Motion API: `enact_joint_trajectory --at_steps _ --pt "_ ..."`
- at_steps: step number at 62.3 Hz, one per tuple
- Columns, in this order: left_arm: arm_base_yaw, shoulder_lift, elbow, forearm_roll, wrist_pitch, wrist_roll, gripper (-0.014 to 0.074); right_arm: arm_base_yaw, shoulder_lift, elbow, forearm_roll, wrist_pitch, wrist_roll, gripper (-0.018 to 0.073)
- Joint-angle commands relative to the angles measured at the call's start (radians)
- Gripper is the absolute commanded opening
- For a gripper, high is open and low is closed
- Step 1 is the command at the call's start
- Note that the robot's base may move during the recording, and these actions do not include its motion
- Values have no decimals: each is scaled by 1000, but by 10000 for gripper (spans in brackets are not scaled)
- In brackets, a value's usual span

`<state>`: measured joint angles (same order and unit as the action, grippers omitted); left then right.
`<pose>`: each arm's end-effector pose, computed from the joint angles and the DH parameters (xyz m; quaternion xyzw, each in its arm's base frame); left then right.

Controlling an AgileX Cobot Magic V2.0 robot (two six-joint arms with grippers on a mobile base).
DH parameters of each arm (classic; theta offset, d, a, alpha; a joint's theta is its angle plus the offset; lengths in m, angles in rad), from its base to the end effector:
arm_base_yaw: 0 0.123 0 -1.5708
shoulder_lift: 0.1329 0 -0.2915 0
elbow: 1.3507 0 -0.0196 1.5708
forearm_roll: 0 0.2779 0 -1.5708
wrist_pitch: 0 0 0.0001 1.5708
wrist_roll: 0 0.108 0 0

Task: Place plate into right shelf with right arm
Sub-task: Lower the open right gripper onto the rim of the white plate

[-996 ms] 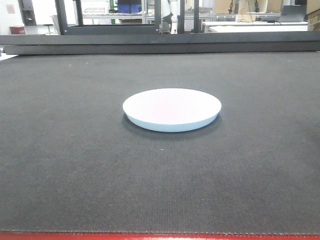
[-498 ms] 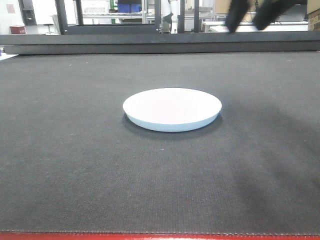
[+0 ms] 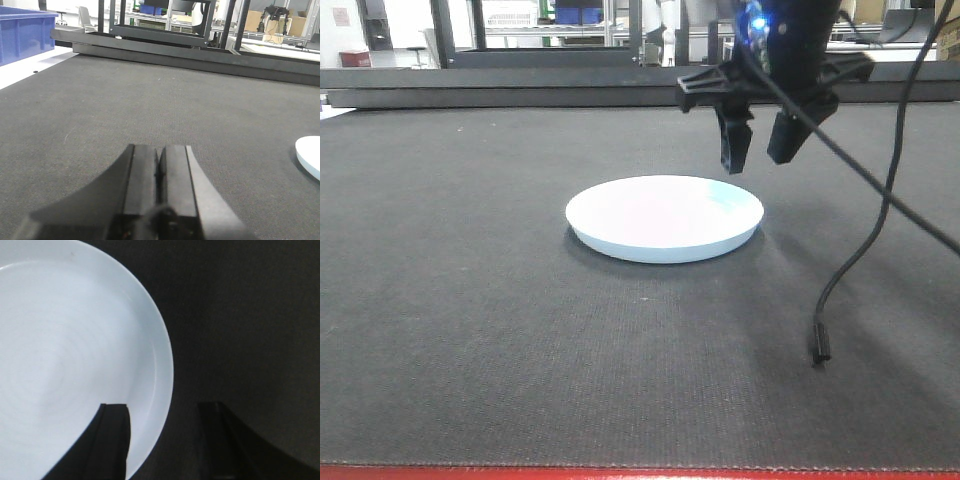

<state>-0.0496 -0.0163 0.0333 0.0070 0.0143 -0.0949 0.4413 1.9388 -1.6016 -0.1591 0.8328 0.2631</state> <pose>0.0940 -0.0047 0.2019 -0.0132 0.6869 -0.0499 0.7249 0.4258 0.1871 0.2345 -0.1236 0.9601 0.0174 0.2502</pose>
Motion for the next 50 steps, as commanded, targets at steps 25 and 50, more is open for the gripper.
enact_joint_trajectory --at_steps 25,50 --pt "0 -12 8 0 -92 -6 -47 -8 49 -34 -41 -106 10 396" --pt "0 -12 8 0 -92 -6 -47 -8 63 -34 -73 -104 10 22"
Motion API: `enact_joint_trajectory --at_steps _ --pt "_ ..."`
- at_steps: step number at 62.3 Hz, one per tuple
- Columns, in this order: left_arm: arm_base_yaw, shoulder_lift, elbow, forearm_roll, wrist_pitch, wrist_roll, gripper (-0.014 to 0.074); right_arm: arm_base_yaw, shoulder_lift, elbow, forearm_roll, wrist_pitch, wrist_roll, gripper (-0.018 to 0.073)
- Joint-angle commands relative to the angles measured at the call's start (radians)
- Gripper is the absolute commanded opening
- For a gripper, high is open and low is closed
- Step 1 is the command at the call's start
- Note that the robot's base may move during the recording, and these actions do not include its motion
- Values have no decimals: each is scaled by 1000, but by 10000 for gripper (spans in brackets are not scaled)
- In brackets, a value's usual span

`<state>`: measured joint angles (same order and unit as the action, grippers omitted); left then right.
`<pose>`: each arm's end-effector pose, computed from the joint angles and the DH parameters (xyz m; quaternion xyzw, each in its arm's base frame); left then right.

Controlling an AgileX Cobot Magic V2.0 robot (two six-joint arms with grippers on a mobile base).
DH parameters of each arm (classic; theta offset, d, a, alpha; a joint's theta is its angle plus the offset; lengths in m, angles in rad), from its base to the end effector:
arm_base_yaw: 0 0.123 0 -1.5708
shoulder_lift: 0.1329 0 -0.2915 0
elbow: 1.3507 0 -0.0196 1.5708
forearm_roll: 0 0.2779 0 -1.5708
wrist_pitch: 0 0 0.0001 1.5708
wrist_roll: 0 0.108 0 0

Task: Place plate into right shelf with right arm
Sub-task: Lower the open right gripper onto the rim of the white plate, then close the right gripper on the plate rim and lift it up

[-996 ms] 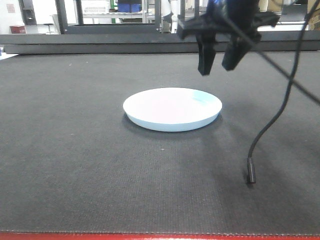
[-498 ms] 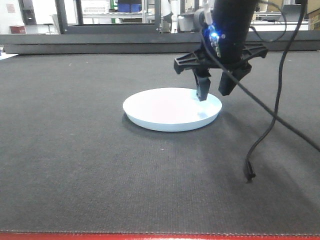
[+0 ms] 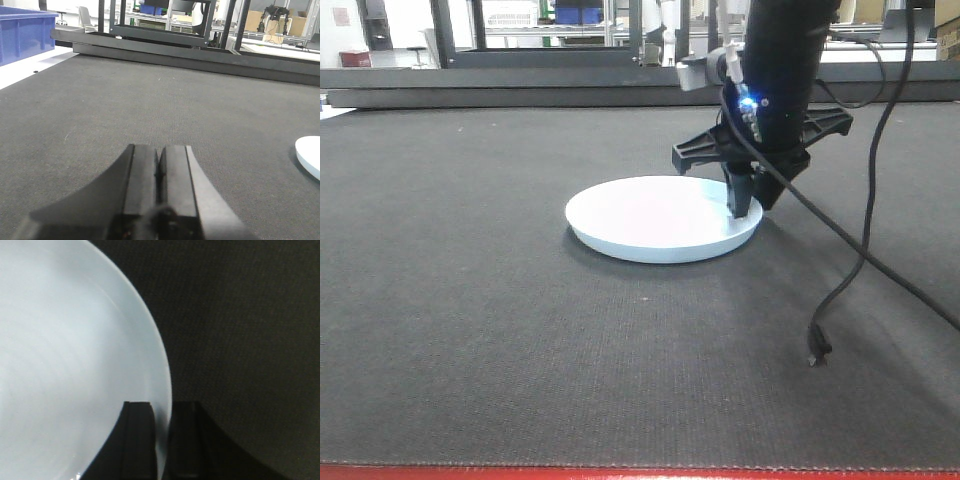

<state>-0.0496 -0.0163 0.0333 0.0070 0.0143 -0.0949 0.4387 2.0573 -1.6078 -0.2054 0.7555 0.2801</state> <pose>0.0940 -0.0047 0.2019 -0.0132 0.6869 -0.0499 0.7249 0.4444 0.1918 0.1845 -0.1335 0.9618 -0.0012 0.2391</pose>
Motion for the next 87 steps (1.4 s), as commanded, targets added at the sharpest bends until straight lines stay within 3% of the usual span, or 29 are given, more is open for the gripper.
enact_joint_trajectory --at_steps 1,29,42,67,87 --pt "0 -12 8 0 -92 -6 -47 -5 -56 -28 -27 -27 -7 11" --pt "0 -12 8 0 -92 -6 -47 -5 -256 28 -28 -28 -5 29" --pt "0 -12 8 0 -92 -6 -47 -30 -480 241 -28 -120 -5 29" --pt "0 -12 8 0 -92 -6 -47 -60 -1001 802 -28 -327 -5 29" --pt "0 -12 8 0 -92 -6 -47 -58 -1413 930 -29 -366 -7 29"
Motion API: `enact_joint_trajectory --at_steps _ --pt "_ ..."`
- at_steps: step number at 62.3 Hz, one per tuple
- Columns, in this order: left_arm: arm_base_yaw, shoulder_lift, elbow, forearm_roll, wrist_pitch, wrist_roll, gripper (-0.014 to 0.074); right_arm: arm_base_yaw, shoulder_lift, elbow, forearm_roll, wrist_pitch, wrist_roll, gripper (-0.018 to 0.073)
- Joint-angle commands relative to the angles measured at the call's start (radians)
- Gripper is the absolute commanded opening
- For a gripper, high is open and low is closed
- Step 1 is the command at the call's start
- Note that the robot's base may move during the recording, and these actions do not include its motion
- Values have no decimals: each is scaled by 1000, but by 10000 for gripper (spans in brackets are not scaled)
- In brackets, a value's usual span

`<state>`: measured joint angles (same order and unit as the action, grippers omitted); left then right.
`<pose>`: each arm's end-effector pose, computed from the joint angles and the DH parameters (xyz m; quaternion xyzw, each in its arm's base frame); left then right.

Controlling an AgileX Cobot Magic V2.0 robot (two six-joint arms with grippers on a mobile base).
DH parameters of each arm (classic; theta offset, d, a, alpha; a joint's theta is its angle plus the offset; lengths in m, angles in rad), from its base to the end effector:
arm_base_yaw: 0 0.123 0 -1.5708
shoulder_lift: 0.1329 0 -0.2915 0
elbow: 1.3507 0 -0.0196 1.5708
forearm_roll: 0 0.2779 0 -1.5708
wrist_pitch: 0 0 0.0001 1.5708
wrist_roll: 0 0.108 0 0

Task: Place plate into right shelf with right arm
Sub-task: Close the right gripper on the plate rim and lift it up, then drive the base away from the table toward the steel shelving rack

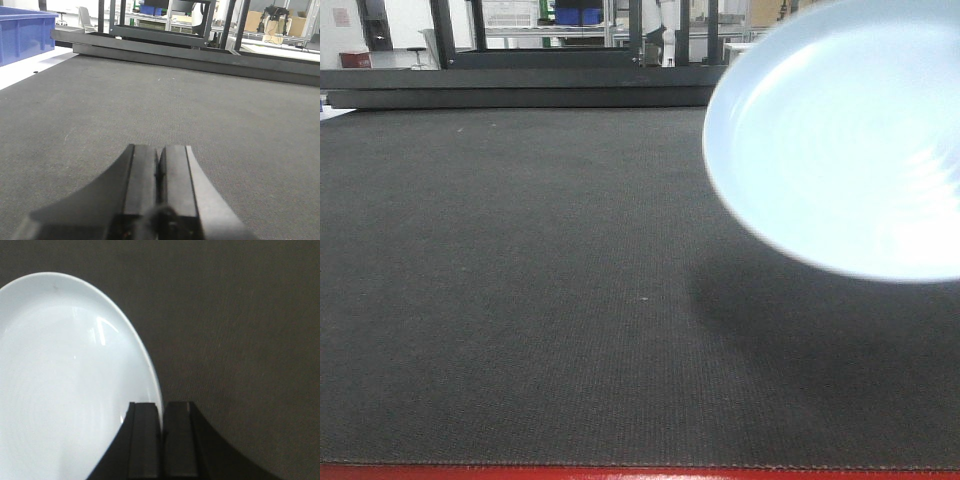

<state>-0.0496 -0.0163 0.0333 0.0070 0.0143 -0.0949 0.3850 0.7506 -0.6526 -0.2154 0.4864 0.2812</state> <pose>0.0940 -0.0047 0.2019 -0.0132 0.6869 -0.0499 0.7249 0.1783 0.0606 0.3145 -0.1002 0.8503 0.0795 0.5105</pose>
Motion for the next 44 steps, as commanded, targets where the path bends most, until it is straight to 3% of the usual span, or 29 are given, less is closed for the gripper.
enact_joint_trajectory --at_steps 1,22,44 --pt "0 -12 8 0 -92 -6 -47 -5 -123 -25 -19 -101 -8 29" --pt "0 -12 8 0 -92 -6 -47 -5 -421 -27 -19 -137 -8 29" --pt "0 -12 8 0 -92 -6 -47 -5 -497 -27 -19 -187 -8 29"
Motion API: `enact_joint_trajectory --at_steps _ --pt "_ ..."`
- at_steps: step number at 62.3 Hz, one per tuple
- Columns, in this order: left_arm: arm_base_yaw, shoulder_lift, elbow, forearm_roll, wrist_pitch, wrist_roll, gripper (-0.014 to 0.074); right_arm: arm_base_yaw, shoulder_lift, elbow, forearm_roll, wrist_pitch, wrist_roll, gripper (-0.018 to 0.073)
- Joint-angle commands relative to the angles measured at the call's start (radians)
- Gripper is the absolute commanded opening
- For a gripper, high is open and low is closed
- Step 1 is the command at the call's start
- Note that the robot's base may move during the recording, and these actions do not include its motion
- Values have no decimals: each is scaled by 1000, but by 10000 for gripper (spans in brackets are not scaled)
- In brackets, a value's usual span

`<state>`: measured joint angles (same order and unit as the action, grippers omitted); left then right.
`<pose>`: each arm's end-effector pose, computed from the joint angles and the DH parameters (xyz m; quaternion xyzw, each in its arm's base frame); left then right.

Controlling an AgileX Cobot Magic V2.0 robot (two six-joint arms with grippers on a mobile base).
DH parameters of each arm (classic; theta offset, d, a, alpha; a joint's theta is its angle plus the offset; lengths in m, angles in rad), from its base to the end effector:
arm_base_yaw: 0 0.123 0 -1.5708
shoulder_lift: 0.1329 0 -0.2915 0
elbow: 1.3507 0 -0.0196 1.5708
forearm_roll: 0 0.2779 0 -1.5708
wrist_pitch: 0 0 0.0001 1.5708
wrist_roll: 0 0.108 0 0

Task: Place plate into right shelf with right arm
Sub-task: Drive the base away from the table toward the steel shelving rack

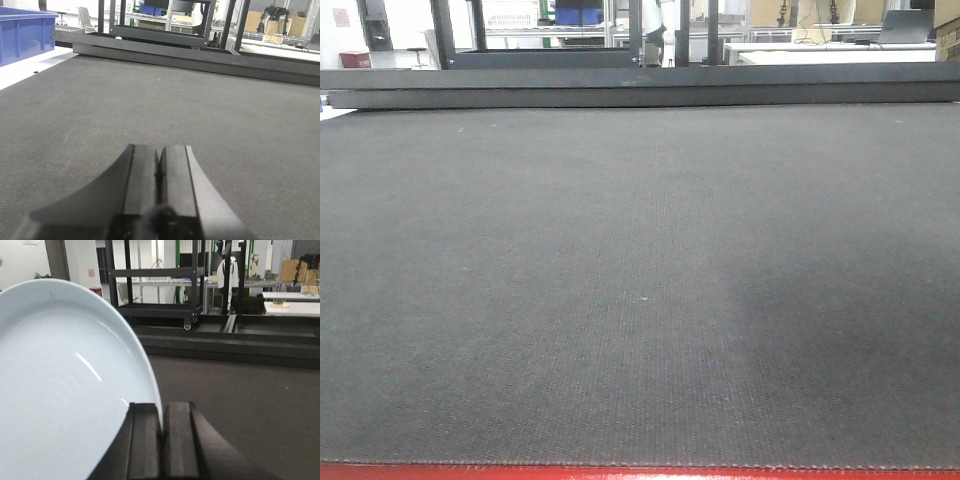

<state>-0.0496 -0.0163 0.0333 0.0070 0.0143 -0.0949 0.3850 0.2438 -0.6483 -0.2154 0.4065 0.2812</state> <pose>0.0940 -0.0047 0.2019 -0.0132 0.6869 -0.0499 0.7249 0.0700 0.0185 0.3887 -0.0703 0.6697 0.1436 0.7252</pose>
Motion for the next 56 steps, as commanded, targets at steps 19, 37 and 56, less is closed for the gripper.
enact_joint_trajectory --at_steps 19,37,56 --pt "0 -12 8 0 -92 -6 -47 -5 10 -31 -19 -107 -8 29" --pt "0 -12 8 0 -92 -6 -47 -5 10 -30 -19 -106 -8 29" --pt "0 -12 8 0 -92 -6 -47 -5 10 -30 -19 -106 -8 29"
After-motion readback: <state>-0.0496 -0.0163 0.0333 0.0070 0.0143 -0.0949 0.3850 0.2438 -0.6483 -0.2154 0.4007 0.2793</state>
